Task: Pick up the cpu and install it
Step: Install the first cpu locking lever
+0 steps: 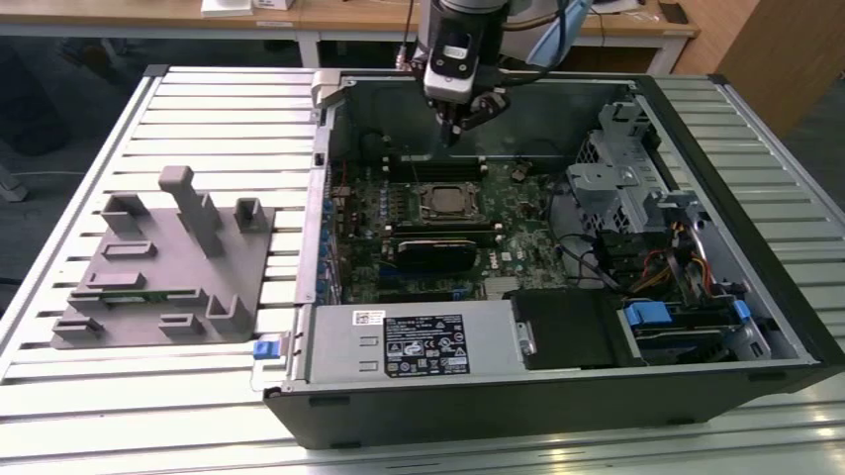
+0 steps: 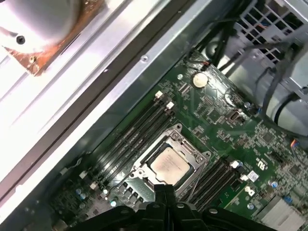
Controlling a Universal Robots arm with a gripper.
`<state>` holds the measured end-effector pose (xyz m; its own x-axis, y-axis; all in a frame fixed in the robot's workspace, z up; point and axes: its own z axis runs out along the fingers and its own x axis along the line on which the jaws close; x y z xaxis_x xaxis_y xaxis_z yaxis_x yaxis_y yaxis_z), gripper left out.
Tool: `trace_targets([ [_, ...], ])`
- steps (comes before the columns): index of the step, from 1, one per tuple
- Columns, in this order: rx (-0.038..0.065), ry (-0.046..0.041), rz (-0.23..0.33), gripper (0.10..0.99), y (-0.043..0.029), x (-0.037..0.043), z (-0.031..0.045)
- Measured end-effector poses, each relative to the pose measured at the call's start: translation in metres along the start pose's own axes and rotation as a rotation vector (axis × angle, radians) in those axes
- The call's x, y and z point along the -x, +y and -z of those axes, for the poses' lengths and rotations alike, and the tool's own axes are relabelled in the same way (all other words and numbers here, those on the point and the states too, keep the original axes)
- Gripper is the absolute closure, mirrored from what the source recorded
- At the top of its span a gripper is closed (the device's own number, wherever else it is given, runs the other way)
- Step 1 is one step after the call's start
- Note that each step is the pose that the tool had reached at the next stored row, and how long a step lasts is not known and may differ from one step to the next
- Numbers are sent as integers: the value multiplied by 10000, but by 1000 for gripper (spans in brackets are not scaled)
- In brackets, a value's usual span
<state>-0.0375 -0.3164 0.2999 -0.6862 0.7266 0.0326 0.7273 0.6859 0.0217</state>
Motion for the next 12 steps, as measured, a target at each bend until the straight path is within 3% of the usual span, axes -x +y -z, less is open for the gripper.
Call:
trace_targets([
  [12,-72,47,2184,980,0,0,-11],
])
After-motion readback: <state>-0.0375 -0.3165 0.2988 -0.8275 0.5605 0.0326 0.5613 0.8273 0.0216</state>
